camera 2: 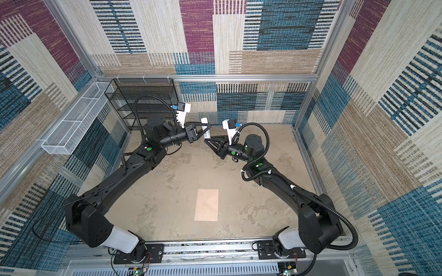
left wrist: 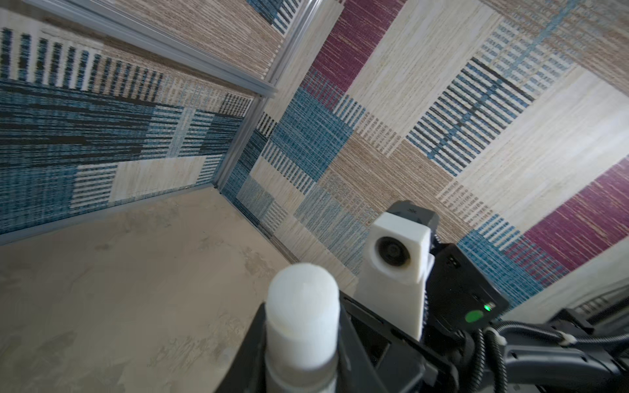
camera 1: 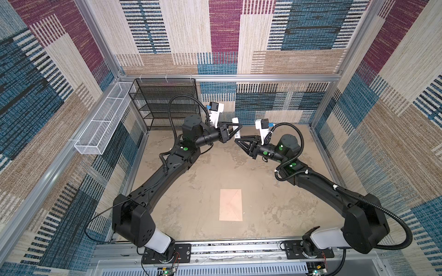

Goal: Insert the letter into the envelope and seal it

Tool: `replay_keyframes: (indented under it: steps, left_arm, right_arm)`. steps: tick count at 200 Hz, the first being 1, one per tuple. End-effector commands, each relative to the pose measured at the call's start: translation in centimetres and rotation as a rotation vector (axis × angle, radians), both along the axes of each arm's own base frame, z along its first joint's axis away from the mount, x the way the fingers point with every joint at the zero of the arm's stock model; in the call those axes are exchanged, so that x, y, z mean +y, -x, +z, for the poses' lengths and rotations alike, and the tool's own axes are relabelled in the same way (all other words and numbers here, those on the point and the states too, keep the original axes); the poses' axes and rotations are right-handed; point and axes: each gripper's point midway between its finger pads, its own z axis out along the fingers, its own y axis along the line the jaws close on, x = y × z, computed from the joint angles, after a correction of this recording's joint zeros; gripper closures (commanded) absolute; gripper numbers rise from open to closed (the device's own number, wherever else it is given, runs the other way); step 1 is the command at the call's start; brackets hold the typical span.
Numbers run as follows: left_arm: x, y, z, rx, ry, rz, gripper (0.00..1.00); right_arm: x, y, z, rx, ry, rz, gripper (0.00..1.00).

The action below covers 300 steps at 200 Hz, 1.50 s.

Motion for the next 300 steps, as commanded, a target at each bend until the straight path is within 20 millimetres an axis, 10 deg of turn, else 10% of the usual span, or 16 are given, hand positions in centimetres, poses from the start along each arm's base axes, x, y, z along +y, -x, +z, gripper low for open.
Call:
replay_keyframes:
  steps: [1,79,128,166,300]
  left_arm:
    - [0.2,-1.4,-3.2,0.063,-0.113,0.142,1.00]
    - [-0.8,-2.2,-4.5,0.097,-0.182,0.281,1.00]
    - [1.3,-3.1,-2.8,0.087,-0.052,0.274,1.00]
    - [5.2,-4.8,-0.9,0.099,0.148,0.231,1.00]
    - [2.8,0.6,3.1,-0.018,0.312,-0.207,1.00]
  right_arm:
    - [-1.1,-2.0,2.5,-0.127,0.010,-0.220,0.86]
    - [-1.5,-4.8,3.3,-0.205,0.222,-0.645,0.84]
    - [-0.3,-3.3,-0.4,-0.111,0.246,-0.505,0.45]
    - [-0.3,-0.5,-4.2,0.028,0.156,-0.298,0.40]
    - [-0.1,2.5,2.5,0.016,-0.199,0.201,0.45]
